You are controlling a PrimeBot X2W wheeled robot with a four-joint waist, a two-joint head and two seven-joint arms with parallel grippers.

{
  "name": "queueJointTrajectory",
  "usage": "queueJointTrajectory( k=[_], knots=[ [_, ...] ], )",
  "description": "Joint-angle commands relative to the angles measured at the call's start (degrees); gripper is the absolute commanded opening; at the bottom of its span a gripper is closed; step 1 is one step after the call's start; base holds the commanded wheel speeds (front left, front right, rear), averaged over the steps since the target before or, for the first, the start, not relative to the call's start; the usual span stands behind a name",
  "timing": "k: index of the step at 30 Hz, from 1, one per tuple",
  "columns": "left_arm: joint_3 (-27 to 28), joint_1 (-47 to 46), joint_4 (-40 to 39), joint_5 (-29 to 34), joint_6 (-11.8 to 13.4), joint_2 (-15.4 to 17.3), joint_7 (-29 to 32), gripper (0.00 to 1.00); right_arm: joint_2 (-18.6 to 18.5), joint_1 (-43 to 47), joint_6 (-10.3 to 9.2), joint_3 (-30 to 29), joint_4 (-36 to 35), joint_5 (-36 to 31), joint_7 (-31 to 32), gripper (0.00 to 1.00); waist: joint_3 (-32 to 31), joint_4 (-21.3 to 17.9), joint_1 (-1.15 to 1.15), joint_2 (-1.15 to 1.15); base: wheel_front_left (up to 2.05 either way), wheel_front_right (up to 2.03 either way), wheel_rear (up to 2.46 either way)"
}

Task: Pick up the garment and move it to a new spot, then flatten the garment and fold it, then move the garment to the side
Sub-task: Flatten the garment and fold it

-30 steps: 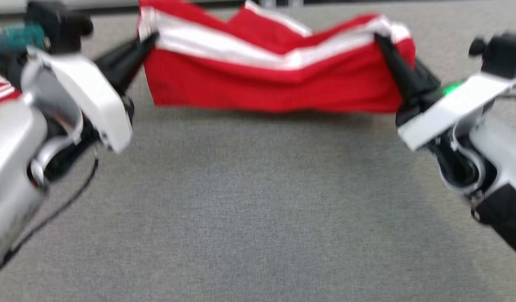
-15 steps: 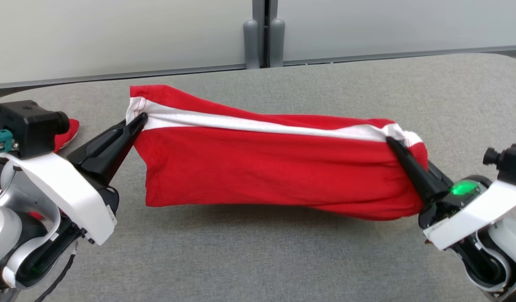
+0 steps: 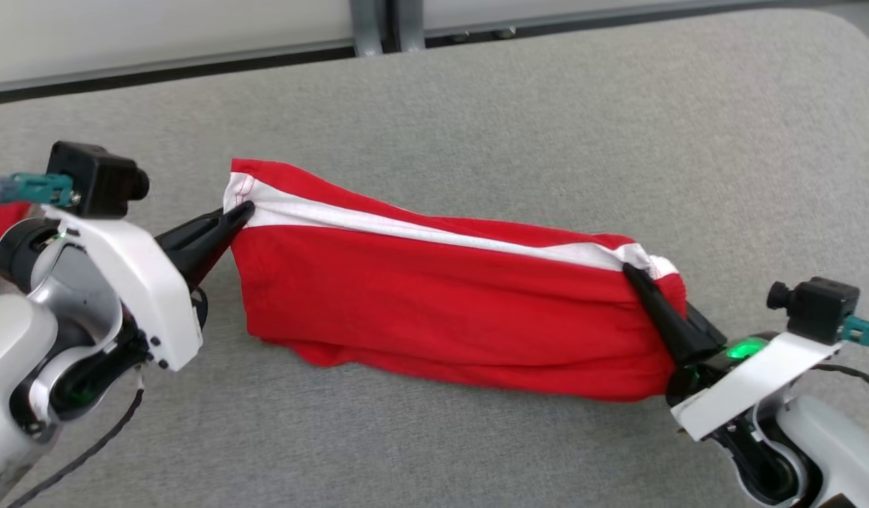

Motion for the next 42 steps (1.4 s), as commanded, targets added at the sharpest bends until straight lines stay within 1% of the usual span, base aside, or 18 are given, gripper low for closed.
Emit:
queueJointTrajectory(
  k=[1, 6, 10, 11, 12, 13, 14, 15, 16, 21, 24, 27, 31, 37, 42],
  knots=[
    [0.1, -1.0, 0.7, -0.2, -0.2, 0.1, 0.2, 0.00, -0.1, 0.0, 0.10, 0.0, 0.5, 0.0, -0.1, 0.00, 1.3, -1.2, 0.00, 0.00, 0.00, 0.00, 0.00],
    [-1.4, -4.3, 9.0, -0.8, -3.5, -3.2, 3.6, 0.00, 2.6, -1.8, 0.10, 1.7, 3.6, 0.7, 0.2, 0.00, 3.5, -3.2, 0.00, 0.00, 0.00, 0.00, 0.00],
    [-2.8, -6.3, 15.0, -1.6, -5.6, -5.7, 6.6, 0.00, 4.5, -3.2, 0.10, 3.2, 6.9, 1.5, 1.4, 0.00, 4.5, -4.3, 0.00, 0.00, 0.00, 0.00, 0.00],
    [-3.2, -6.6, 16.2, -1.6, -6.2, -6.4, 7.2, 0.00, 4.8, -3.6, 0.10, 3.6, 7.5, 1.6, 1.7, 0.04, 4.7, -4.4, 0.00, 0.00, 0.00, 0.00, 0.00],
    [-3.5, -7.1, 17.5, -1.5, -6.7, -7.0, 7.5, 0.00, 5.0, -3.9, 0.10, 3.9, 8.0, 1.8, 1.8, 0.16, 4.8, -4.6, 0.00, 0.00, 0.00, 0.00, 0.00],
    [-3.6, -7.4, 18.9, -1.7, -7.2, -7.6, 7.8, 0.00, 5.3, -4.1, 0.10, 4.1, 8.4, 2.1, 1.9, 0.34, 4.9, -4.8, 0.00, 0.00, 0.00, 0.00, 0.00],
    [-3.8, -7.6, 20.2, -2.1, -7.4, -8.3, 8.2, 0.04, 5.5, -4.3, 0.10, 4.4, 8.9, 2.2, 2.1, 0.75, 5.0, -4.9, 0.00, 0.00, 0.00, 0.00, 0.00],
    [-4.2, -7.8, 21.3, -2.1, -7.8, -8.9, 8.8, 0.51, 5.7, -4.6, 0.10, 4.6, 9.2, 2.4, 2.2, 1.00, 5.0, -5.0, 0.00, 0.00, 0.00, 0.00, 0.00],
    [-4.2, -8.2, 22.3, -2.1, -8.0, -9.3, 9.0, 1.00, 5.9, -4.8, 0.10, 4.8, 9.6, 2.8, 2.3, 1.00, 5.0, -5.1, 0.00, 0.00, 0.00, 0.00, 0.00],
    [-4.4, -8.8, 25.7, -2.8, -9.3, -10.6, 9.4, 1.00, 6.0, -5.7, 0.10, 5.5, 10.7, 3.7, 2.9, 1.00, 4.5, -5.1, 0.00, 0.00, 0.00, 0.00, 0.00],
    [-4.0, -9.0, 26.5, -3.5, -10.0, -10.8, 9.4, 1.00, 5.5, -5.5, 0.10, 5.6, 11.4, 3.8, 2.9, 1.00, 3.5, -4.7, 0.00, 0.00, 0.00, 0.00, 0.00],
    [-4.3, -8.3, 26.8, -4.5, -10.5, -10.3, 10.7, 1.00, 4.6, -4.8, 0.10, 5.4, 11.1, 4.3, 3.2, 1.00, 2.4, -4.3, 0.00, 0.00, 0.00, 0.00, 0.00],
    [-4.7, -7.0, 26.8, -6.2, -10.5, -9.2, 13.5, 1.00, 3.0, -3.9, 0.10, 3.9, 10.2, 4.9, 2.9, 1.00, 1.6, -4.4, 0.00, 0.00, 0.00, 0.00, 0.00],
    [-4.4, -5.3, 25.7, -11.5, -10.7, -7.2, 19.2, 1.00, 0.0, -2.6, 0.10, -0.1, 7.1, 5.6, 1.6, 1.00, 1.9, -6.0, 0.00, 0.00, 0.00, 0.00, 0.00],
    [-3.8, -4.1, 25.9, -14.8, -9.4, -6.5, 21.7, 1.00, -1.4, -1.7, 0.10, -3.6, 5.2, 5.2, 0.8, 1.00, 2.9, -7.5, 0.00, 0.00, 0.00, 0.00, 0.00]
  ],
)
